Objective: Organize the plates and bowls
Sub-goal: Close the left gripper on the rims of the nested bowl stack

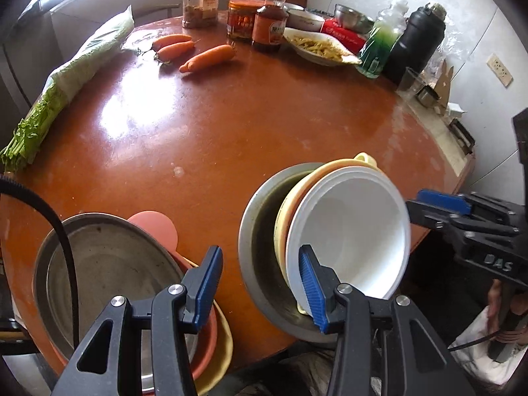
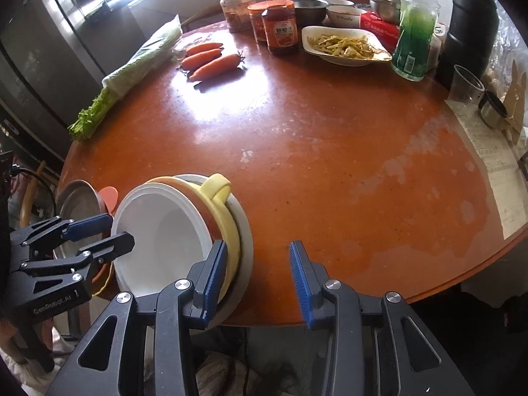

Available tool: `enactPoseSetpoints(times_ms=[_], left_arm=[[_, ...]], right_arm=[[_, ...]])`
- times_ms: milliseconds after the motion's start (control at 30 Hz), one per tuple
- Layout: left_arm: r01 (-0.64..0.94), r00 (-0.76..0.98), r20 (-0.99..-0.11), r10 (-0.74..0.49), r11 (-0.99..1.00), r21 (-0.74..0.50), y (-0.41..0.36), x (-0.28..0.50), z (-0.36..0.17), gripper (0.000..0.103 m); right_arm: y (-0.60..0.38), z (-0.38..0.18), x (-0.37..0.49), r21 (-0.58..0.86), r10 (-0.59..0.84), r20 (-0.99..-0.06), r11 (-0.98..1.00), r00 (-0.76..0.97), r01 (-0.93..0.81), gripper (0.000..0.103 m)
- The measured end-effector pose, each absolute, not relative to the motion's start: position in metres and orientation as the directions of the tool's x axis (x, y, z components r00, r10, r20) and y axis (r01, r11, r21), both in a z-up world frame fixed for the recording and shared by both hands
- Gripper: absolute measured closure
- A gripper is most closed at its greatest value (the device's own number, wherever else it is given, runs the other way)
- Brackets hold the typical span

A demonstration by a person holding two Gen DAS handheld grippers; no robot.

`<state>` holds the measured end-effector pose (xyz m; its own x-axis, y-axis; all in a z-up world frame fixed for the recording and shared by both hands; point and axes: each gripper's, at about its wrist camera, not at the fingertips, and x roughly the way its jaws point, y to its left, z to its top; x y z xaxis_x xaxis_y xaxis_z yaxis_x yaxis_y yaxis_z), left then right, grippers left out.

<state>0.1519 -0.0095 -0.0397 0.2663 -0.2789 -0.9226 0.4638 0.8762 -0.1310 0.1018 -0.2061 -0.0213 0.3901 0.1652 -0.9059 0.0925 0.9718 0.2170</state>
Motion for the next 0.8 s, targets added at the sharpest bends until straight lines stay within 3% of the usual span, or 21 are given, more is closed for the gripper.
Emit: enactPoseSetpoints(times_ms=[100, 567, 800], left_arm=[[0.472, 0.244, -0.93, -0.276, 0.871, -0.135, -0.013, 0.154, -0.046, 0.056], [0.471, 0.216, -0.942, -0.256, 0.873, -0.129, -0.023, 0.161, -0.064, 0.056], [0.459, 0.199, -0.939, -0.279, 0.874, -0.162, -0.025, 0.166, -0.072, 0.055]], right_arm=[[-0.209, -0.021, 0.103, 0.184, 0.121, -0.905, 0.976, 0.409, 0.118, 0.06], [-0.208, -0.039, 0.112, 0.215, 0.164, -0.925, 0.97, 0.343, 0.115, 0.06], [-0.212, -0.05, 0.115, 0.287, 0.24, -0.916, 0.952, 0.322, 0.107, 0.068]])
